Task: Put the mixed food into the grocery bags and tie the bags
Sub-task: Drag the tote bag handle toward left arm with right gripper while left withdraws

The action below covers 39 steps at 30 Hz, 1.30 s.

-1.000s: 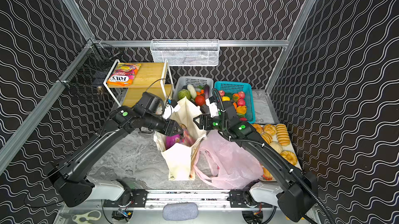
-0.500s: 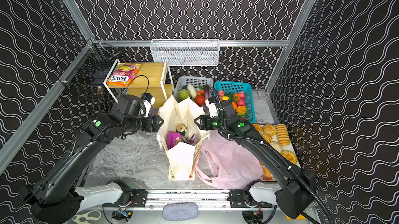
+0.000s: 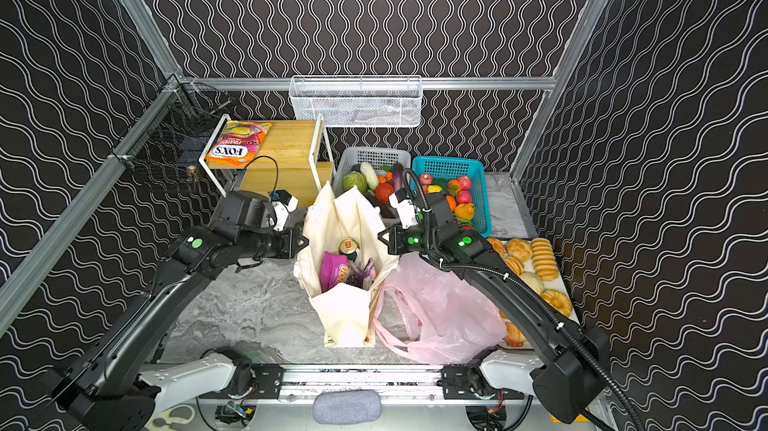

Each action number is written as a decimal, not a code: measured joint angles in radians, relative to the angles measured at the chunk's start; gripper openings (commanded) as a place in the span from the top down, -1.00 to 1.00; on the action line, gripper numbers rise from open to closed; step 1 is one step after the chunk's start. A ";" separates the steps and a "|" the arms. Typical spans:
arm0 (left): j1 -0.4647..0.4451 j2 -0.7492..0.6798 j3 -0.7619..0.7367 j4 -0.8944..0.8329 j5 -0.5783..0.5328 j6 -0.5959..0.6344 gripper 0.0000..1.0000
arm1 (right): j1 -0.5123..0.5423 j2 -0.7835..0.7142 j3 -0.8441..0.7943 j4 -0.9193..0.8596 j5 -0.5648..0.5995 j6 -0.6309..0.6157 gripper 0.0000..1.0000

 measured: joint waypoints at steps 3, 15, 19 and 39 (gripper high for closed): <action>0.001 -0.053 -0.020 -0.002 -0.064 -0.001 1.00 | 0.047 -0.005 -0.003 0.041 -0.047 0.024 1.00; 0.107 -0.210 -0.071 -0.092 -0.422 0.000 1.00 | 0.204 0.132 0.035 0.222 -0.053 0.126 1.00; 0.232 -0.211 -0.097 -0.090 -0.462 0.031 1.00 | 0.243 0.204 0.074 0.285 -0.048 0.160 1.00; 0.949 -0.077 -0.015 0.021 -0.144 0.146 1.00 | 0.448 0.649 0.502 0.448 0.053 0.244 1.00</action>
